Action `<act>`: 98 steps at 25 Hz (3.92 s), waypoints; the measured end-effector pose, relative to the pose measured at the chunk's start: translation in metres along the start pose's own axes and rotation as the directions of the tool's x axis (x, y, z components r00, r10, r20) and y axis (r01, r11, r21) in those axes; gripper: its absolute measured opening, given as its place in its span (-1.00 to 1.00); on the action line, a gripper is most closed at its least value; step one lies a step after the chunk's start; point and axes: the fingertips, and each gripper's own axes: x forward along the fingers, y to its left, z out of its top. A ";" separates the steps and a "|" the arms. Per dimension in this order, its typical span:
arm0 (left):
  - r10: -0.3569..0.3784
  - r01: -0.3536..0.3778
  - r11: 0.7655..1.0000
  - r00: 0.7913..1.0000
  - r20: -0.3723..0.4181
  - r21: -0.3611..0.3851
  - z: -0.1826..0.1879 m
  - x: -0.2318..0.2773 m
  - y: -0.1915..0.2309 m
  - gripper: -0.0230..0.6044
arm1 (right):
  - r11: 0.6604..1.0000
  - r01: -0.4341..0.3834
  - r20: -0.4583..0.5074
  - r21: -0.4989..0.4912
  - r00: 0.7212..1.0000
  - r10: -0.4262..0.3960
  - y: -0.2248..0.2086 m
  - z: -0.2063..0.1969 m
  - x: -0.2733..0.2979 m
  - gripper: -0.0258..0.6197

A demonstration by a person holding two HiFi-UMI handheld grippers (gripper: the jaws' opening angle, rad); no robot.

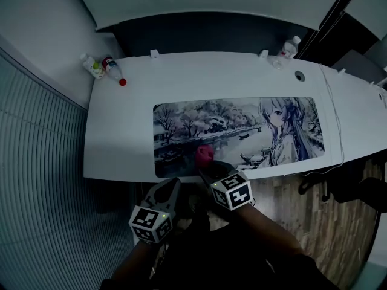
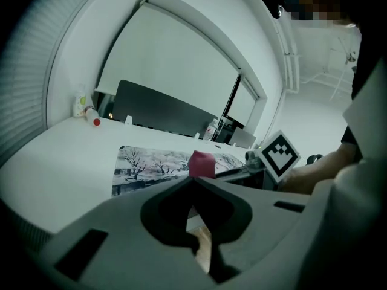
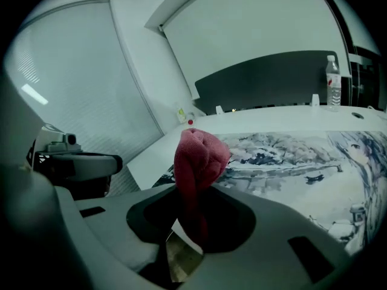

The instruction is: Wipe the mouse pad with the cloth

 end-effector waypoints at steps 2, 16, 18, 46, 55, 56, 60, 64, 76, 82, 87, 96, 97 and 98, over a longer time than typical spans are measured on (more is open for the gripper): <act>0.001 -0.001 1.000 1.000 0.001 -0.007 -0.001 -0.005 0.006 -0.91 | 1.000 0.004 -0.035 0.004 0.999 -0.004 0.003 -0.003 0.015 -0.56; 0.007 -0.008 0.999 1.000 -0.005 -0.035 -0.009 -0.020 0.018 -0.91 | 0.978 0.137 -0.175 -0.155 0.971 -0.163 -0.014 -0.015 0.064 -0.56; 0.003 -0.003 0.999 1.000 -0.011 -0.038 -0.011 -0.020 0.018 -0.91 | 0.974 0.141 -0.181 -0.178 0.968 -0.174 -0.013 -0.015 0.066 -0.56; -0.123 0.127 0.991 0.990 -0.074 0.047 0.014 0.066 -0.090 -0.91 | 0.971 0.219 -0.210 -0.094 0.949 -0.235 -0.130 -0.034 -0.028 -0.56; -0.160 0.168 0.983 0.982 -0.096 0.071 0.021 0.110 -0.141 -0.91 | 0.963 0.268 -0.202 -0.043 0.941 -0.271 -0.193 -0.047 -0.079 -0.56; -0.166 0.174 0.982 0.981 -0.099 0.074 0.022 0.116 -0.147 -0.91 | 0.961 0.273 -0.200 -0.036 0.940 -0.275 -0.201 -0.048 -0.085 -0.56; -0.191 0.201 0.976 0.975 -0.113 0.083 0.021 0.139 -0.169 -0.91 | 0.956 0.293 -0.188 -0.006 0.939 -0.288 -0.229 -0.054 -0.106 -0.56; -0.213 0.226 0.970 0.968 -0.131 0.093 0.022 0.161 -0.188 -0.91 | 0.949 0.315 -0.179 0.021 0.935 -0.306 -0.257 -0.059 -0.127 -0.56; -0.270 0.292 0.950 0.946 -0.177 0.109 0.022 0.224 -0.247 -0.91 | 0.897 0.419 -0.170 0.143 0.903 -0.395 -0.352 -0.084 -0.210 -0.56; -0.289 0.313 0.943 0.939 -0.185 0.112 0.020 0.252 -0.273 -0.91 | 0.882 0.434 -0.153 0.184 0.899 -0.411 -0.389 -0.091 -0.242 -0.56; -0.297 0.319 0.941 0.938 -0.181 0.112 0.022 0.272 -0.290 -0.91 | 0.871 0.445 -0.153 0.209 0.894 -0.420 -0.413 -0.099 -0.263 -0.56; -0.291 0.311 0.943 0.943 -0.165 0.115 0.030 0.292 -0.307 -0.91 | 0.862 0.442 -0.143 0.249 0.897 -0.419 -0.439 -0.104 -0.286 -0.56; -0.288 0.308 0.944 0.944 -0.163 0.116 0.031 0.293 -0.308 -0.91 | 0.864 0.438 -0.141 0.248 0.899 -0.416 -0.439 -0.103 -0.286 -0.56; -0.284 0.303 0.946 0.945 -0.161 0.116 0.031 0.293 -0.308 -0.91 | 0.866 0.435 -0.141 0.245 0.900 -0.412 -0.439 -0.103 -0.286 -0.56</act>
